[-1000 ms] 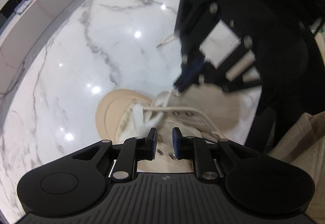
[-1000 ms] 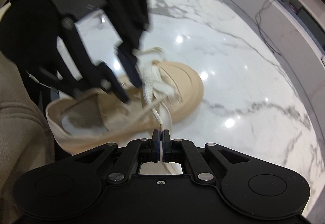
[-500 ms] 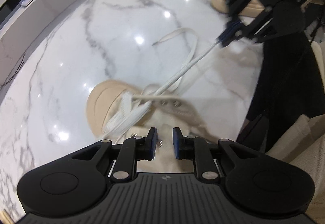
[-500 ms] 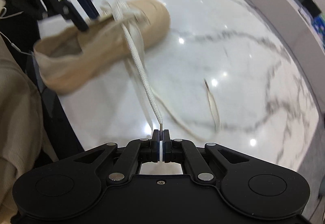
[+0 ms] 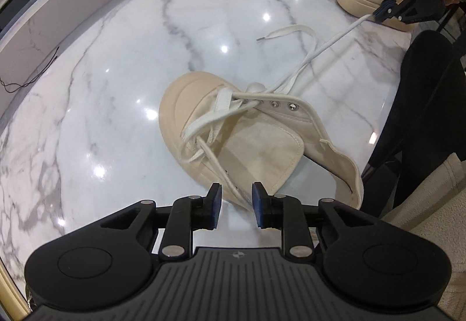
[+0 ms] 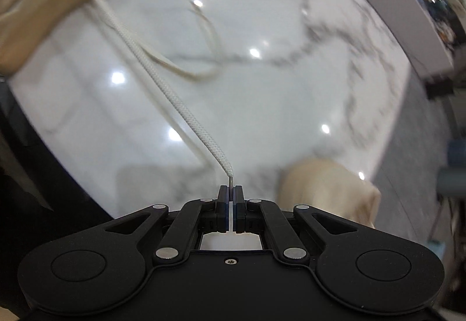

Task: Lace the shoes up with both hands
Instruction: 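Pull the white lace tip up and away from the sneaker with the right tool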

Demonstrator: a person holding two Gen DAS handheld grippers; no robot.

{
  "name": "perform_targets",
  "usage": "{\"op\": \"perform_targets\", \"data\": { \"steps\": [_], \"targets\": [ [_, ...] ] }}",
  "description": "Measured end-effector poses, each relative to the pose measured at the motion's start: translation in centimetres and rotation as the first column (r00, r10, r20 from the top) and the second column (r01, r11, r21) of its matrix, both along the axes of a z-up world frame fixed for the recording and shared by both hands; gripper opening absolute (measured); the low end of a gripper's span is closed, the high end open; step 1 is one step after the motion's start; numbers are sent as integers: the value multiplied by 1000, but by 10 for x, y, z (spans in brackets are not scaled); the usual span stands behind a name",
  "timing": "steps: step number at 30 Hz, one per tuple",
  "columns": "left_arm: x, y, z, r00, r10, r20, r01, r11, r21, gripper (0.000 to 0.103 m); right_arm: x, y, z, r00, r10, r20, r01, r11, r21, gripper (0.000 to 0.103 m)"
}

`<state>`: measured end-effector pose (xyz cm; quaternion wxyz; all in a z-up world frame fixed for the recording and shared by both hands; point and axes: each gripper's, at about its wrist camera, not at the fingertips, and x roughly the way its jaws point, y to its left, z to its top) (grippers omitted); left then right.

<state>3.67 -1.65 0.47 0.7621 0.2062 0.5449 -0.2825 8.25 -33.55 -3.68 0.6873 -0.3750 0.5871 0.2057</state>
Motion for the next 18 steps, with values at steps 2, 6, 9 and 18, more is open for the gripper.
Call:
{"op": "perform_targets", "data": {
  "steps": [2, 6, 9, 18],
  "targets": [
    [1, 0, 0, 1000, 2, 2, -2, 1000, 0, 23, 1, -12, 2, 999, -20, 26, 21, 998, -63, 1],
    [2, -2, -1, 1000, 3, 6, -3, 1000, -3, 23, 8, -35, 9, 994, -90, 57, 95, 992, -87, 1],
    [2, -5, 0, 1000, -5, 14, 5, 1000, 3, 23, 9, -35, 13, 994, -93, 53, 97, 993, -64, 1],
    [1, -8, 2, 999, 14, 36, -13, 999, -31, 23, 24, 15, 25, 999, -26, 19, 23, 989, 144, 2]
  ]
}}
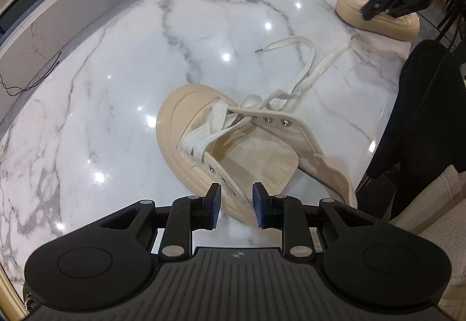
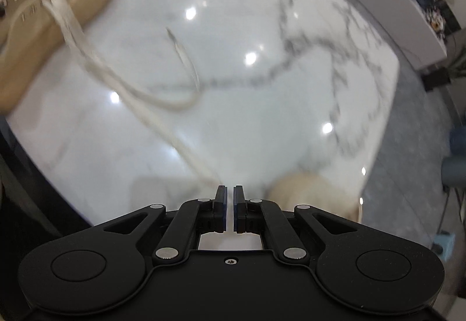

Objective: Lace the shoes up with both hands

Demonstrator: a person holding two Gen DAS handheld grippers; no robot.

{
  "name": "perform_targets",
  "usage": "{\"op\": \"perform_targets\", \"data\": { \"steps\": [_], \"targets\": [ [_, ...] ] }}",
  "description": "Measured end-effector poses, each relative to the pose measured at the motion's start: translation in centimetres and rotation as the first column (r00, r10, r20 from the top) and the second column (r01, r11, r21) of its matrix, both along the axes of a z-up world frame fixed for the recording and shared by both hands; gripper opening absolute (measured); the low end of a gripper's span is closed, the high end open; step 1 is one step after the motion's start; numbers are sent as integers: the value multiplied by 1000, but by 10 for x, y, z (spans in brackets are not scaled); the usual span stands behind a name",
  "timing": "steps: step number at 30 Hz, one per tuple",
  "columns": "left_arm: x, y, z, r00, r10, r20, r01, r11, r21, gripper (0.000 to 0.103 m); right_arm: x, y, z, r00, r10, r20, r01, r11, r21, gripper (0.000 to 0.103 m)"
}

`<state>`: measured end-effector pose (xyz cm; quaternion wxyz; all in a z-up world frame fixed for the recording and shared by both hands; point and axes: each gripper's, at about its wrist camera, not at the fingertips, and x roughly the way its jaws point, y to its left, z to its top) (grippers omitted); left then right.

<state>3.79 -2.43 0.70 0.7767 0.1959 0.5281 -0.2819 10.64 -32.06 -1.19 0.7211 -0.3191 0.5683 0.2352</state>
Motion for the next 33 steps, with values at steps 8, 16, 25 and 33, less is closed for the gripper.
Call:
{"op": "perform_targets", "data": {
  "steps": [8, 16, 25, 33],
  "targets": [
    [5, 5, 3, 999, 51, 2, -51, 997, -52, 23, 39, 59, -26, 991, 137, -5, -136, 985, 105, 22],
    [17, 7, -2, 996, 86, -16, -87, 992, -91, 23, 76, 93, -57, 978, 206, -42, -198, 969, 146, 22],
    [21, 11, -6, 995, 93, -26, -95, 990, -108, 24, 86, 99, -71, 972, 212, -106, -191, 966, 175, 6],
    [21, 18, -7, 991, 124, -46, -129, 982, -136, 24, 68, 115, -44, 962, 271, -44, -256, 942, 216, 1]
  ]
}}
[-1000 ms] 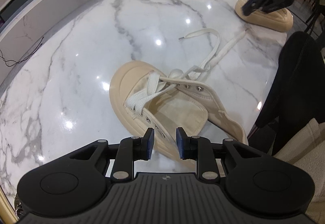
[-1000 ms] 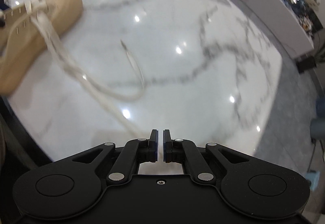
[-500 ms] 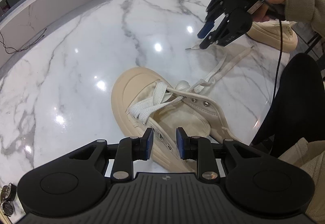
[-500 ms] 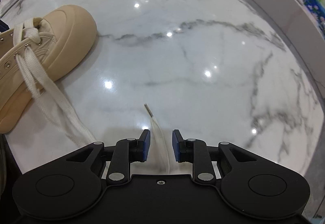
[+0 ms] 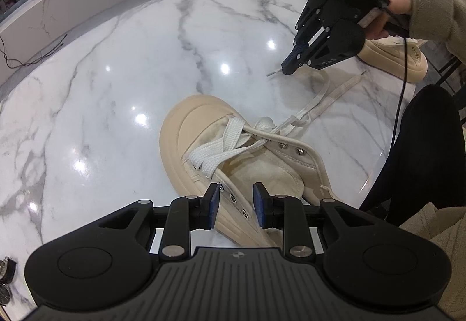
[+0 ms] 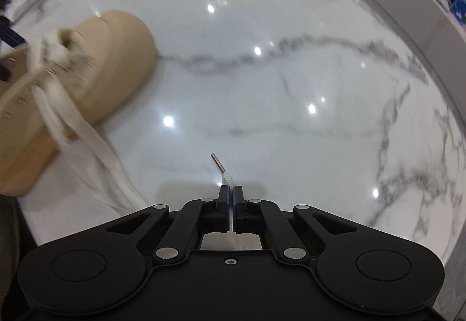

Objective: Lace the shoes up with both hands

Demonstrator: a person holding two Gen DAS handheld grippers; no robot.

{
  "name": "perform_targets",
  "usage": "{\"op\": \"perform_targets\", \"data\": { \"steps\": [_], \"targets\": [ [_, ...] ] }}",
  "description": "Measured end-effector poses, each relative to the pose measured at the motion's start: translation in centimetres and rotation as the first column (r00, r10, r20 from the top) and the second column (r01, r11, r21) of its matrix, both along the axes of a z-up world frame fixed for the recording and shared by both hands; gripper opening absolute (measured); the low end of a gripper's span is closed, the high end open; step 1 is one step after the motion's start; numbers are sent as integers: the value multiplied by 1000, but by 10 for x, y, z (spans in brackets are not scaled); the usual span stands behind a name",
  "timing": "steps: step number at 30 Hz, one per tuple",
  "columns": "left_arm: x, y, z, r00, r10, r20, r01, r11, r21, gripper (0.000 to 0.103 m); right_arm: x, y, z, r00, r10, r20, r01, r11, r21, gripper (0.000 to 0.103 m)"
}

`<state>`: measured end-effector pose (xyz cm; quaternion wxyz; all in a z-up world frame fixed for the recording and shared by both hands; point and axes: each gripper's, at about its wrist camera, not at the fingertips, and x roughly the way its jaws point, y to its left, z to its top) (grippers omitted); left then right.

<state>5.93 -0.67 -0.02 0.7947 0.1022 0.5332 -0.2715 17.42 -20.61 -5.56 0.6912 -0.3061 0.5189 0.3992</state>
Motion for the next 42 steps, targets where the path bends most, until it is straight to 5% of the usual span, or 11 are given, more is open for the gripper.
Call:
{"op": "perform_targets", "data": {
  "steps": [12, 21, 42],
  "targets": [
    [-8, 6, 1, 1000, -26, 6, 26, 1000, 7, 24, -79, 87, 84, 963, 261, 64, -269, 945, 188, 1],
    [-12, 10, -3, 997, -77, 14, 77, 997, 5, 23, -98, 123, 69, 972, 235, 20, -235, 958, 164, 1],
    [-12, 8, -2, 996, -89, 27, 89, 996, 4, 23, -88, 118, 53, 984, 176, -26, -171, 976, 132, 0]
  ]
}}
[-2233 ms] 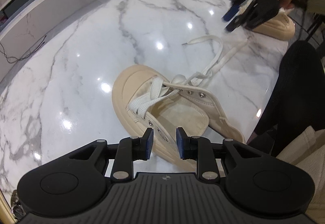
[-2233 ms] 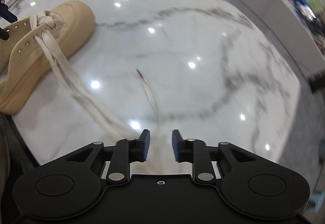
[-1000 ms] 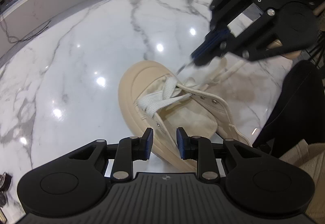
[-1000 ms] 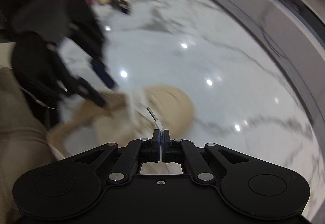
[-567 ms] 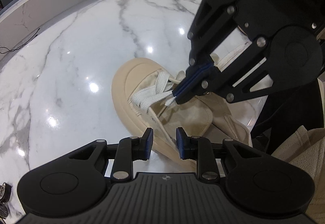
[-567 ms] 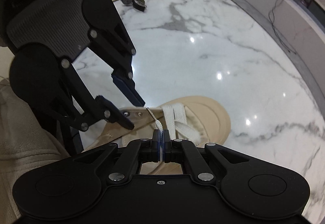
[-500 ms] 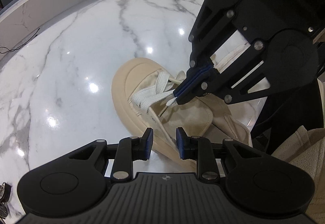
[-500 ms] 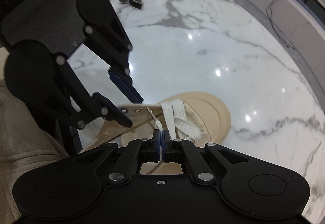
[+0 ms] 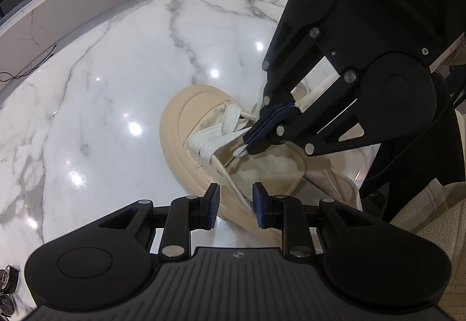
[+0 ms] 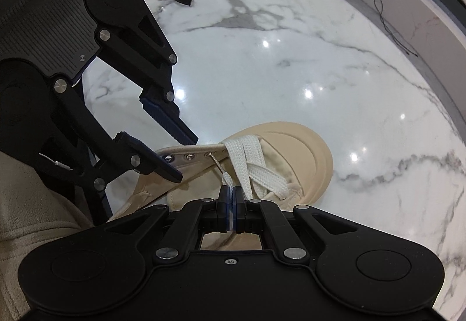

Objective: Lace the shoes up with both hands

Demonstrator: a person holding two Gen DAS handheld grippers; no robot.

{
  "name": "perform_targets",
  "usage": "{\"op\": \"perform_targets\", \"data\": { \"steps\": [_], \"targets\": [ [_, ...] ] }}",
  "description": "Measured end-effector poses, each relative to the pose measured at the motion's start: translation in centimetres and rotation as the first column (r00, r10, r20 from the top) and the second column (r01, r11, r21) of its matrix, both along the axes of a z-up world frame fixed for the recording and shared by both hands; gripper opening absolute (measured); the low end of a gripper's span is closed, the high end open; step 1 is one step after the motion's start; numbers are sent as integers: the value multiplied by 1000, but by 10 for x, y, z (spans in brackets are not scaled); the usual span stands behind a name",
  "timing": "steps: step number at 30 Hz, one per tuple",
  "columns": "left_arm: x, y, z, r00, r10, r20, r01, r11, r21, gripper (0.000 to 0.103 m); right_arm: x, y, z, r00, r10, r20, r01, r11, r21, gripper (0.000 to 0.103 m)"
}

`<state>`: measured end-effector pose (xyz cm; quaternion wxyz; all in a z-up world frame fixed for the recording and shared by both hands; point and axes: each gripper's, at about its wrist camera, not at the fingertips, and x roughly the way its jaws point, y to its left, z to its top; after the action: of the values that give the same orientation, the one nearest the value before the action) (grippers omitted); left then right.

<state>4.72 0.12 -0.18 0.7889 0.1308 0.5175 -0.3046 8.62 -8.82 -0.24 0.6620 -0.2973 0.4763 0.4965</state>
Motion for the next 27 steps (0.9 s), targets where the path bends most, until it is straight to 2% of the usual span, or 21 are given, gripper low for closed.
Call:
{"op": "perform_targets", "data": {
  "steps": [8, 13, 21, 27],
  "targets": [
    [-3, -1, 13, 999, -29, 24, 29, 999, -13, 23, 4, -5, 6, 1000, 31, 1, -31, 999, 19, 0],
    [-6, -1, 26, 992, -111, 62, 109, 993, 43, 24, 2, -4, 10, 999, 43, 9, -44, 999, 31, 1],
    [1, -7, 22, 967, -232, 106, 218, 968, 128, 24, 0, -3, 13, 999, 47, 6, -48, 998, 49, 1],
    [4, -3, 27, 958, -256, 126, 236, 959, 155, 24, 1, -6, 14, 999, 44, -5, -44, 997, 57, 1]
  ]
}}
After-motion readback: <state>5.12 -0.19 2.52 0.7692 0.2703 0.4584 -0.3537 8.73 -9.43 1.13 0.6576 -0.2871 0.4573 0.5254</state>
